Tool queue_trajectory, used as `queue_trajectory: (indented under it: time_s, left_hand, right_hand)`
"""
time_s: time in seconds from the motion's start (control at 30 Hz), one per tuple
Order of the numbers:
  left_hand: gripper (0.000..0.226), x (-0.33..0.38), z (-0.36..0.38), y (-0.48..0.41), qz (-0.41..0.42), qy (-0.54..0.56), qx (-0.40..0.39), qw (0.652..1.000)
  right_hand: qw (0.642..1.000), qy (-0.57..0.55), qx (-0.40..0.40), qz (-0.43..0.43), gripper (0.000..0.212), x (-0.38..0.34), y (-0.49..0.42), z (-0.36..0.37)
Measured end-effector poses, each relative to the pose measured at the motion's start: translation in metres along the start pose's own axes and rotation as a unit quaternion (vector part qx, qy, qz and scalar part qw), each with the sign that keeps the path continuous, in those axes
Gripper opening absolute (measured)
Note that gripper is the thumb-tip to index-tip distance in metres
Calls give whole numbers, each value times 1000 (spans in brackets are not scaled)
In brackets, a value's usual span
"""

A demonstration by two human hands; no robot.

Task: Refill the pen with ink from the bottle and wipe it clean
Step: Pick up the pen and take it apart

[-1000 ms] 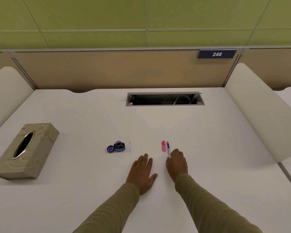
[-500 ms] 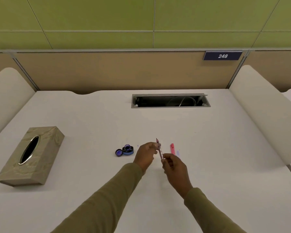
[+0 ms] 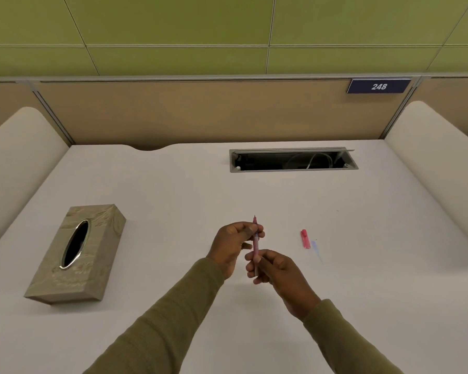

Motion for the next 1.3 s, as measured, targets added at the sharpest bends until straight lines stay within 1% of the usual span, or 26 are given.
queue_trajectory:
  time_s: [0.13,0.23,0.27,0.33,0.4,0.47,0.5,0.57,0.6,0.63,0.7,0.8,0.83,0.93,1.0,1.03,1.13,1.17,1.3]
  left_hand:
    - [19,5,-12,12,8,-31,31,999]
    - [16,7,-21,19,11,-21,46,999]
    - [14,8,-24,21,12,-15,50,999]
    - [13,8,-30,24,10,-11,56,998]
    - [14,10,-36,26,9,-7,55,998]
    - [15,12,-42,28,9,3,47,999]
    - [16,13,-45,30,11,9,43,999]
    - [17,14,-50,33,15,20,37,999]
    - [17,14,-52,34,17,24,34,999]
    - [17,14,-53,35,18,27,31,999]
    - [18,14,-54,37,17,27,28,999]
    - [17,12,-54,37,10,16,31,999]
    - [17,12,-53,37,7,11,34,999]
    - [17,11,-46,37,6,15,45,999]
    - [18,11,-40,36,6,22,48,999]
    - [17,11,-37,36,5,22,50,998]
    - [17,8,-28,31,0,15,59,998]
    - [17,8,-25,29,-1,11,64,998]
    - [17,6,-13,25,0,1,80,997]
  right_hand:
    - [996,67,62,1,20,0,-5,19]
    - [989,102,109,-1,11,2,-8,30]
    - [986,108,126,1,10,2,-8,33]
    - [982,114,149,4,19,1,-9,38]
    - [988,77,132,13,25,-1,-11,47]
    - [996,-13,77,39,32,-2,-12,59]
    - [995,-64,48,54,37,-3,-12,65]
    - [987,-144,9,75,54,-1,-11,73]
    - [983,-165,4,79,59,0,-11,76]
    - [981,-177,8,81,59,1,-11,77]
    - [979,-189,32,75,48,1,-10,78]
    - [980,-180,50,65,27,-1,-10,73]
    - [980,-180,48,65,25,-2,-10,72]
    - [973,-217,25,75,36,-3,-8,65]
    - [972,-221,5,79,44,-2,-5,60]
    - [974,-213,4,77,44,-3,-4,57]
    - [981,-180,18,67,27,-5,-3,45]
    - [981,-179,20,68,25,-6,-3,41]
    - [976,-203,-10,78,36,-7,1,26]
Point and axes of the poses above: each hand's wrist, its own y-axis away from the middle knuckle, its own z-axis out of the palm, x = y × z, the point moved 3 cm from there along -y, towards the middle knuckle, and after that the axes turned 11 degrees about -x, right-handed, at the moved point
